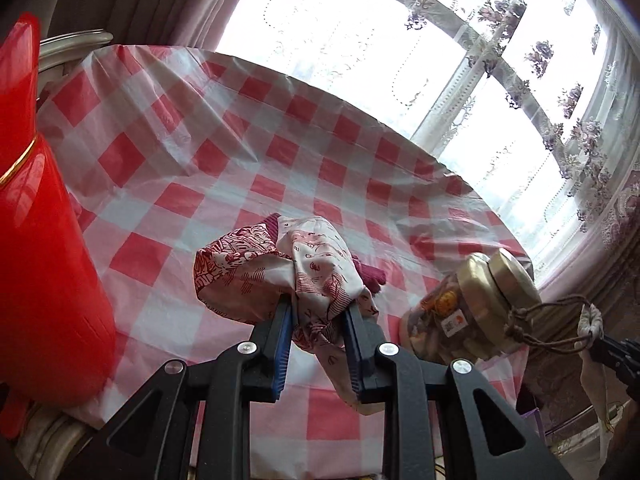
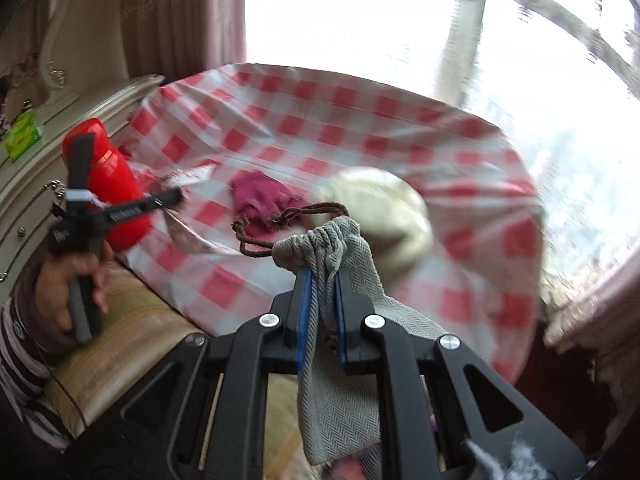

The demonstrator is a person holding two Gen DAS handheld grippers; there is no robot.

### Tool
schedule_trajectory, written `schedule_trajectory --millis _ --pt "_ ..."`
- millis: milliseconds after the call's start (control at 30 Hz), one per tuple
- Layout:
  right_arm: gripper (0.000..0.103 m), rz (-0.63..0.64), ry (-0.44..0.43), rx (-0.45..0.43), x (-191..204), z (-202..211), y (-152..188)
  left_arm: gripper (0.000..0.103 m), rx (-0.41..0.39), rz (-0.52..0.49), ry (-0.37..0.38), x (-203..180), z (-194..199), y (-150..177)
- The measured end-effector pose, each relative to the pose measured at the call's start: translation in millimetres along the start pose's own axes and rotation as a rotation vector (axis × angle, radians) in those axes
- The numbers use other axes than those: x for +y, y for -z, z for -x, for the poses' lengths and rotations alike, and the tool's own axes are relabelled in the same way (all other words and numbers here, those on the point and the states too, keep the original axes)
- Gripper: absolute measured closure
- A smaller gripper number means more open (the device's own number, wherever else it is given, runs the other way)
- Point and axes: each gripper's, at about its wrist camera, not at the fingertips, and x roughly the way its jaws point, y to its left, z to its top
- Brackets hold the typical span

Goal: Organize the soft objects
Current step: 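Carry the grey pouch into the purple box with the right tool while the left carries the floral bag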

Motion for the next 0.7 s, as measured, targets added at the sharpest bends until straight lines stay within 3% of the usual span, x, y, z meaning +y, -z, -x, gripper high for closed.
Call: schedule_trajectory --millis 233,400,700 --pt "0.089 -0.124 0.125 0.083 -62 43 99 0.078 0.007 -0.043 0.045 -38 25 16" --pt "0.089 -0.219 0.151 0.149 -83 48 168 0.078 0.046 -0.099 0.088 -73 30 33" --pt "0.089 -0.349 0.081 0.196 -96 25 244 0.078 0.103 -0.236 0.174 -144 40 62"
